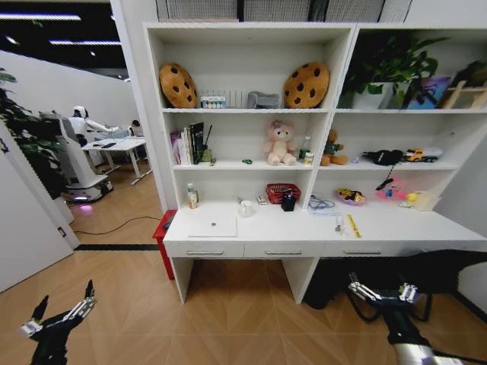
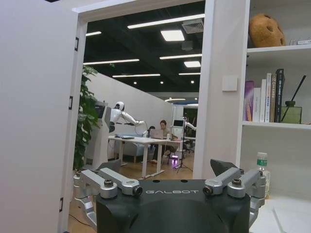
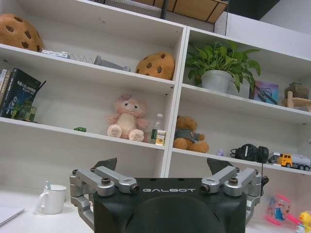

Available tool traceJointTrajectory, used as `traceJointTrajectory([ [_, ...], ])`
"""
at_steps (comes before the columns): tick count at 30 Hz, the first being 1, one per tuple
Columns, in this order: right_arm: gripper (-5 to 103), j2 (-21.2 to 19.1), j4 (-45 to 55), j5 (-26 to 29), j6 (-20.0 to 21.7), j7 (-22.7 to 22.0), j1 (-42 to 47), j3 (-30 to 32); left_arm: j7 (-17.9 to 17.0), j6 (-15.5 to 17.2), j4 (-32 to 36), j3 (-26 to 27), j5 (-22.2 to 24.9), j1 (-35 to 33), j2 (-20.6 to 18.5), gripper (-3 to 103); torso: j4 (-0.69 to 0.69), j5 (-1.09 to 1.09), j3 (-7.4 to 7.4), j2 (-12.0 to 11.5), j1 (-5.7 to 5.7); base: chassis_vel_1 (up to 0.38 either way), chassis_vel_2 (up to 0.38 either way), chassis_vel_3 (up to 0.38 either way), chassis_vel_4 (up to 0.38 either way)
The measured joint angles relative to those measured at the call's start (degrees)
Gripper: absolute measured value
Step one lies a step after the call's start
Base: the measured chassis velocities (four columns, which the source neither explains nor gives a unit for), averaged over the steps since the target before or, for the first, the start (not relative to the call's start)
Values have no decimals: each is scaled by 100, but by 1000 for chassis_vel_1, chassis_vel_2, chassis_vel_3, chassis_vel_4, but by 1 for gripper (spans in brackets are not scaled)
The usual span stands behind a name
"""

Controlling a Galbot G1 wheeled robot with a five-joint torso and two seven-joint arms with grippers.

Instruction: Organize the objects on the table.

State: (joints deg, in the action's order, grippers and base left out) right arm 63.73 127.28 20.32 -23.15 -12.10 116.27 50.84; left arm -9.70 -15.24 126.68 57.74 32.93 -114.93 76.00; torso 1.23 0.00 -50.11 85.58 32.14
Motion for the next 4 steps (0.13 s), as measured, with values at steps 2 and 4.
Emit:
traceJointTrajectory([
  [2, 100, 0, 0, 0, 0, 0, 0, 0, -1, 0, 0, 0, 0, 0, 0, 100, 0, 0, 0, 0, 0, 0, 0, 0, 0],
  [4, 100, 0, 0, 0, 0, 0, 0, 0, 0, 0, 0, 0, 0, 0, 0, 100, 0, 0, 0, 0, -1, 0, 0, 0, 0],
])
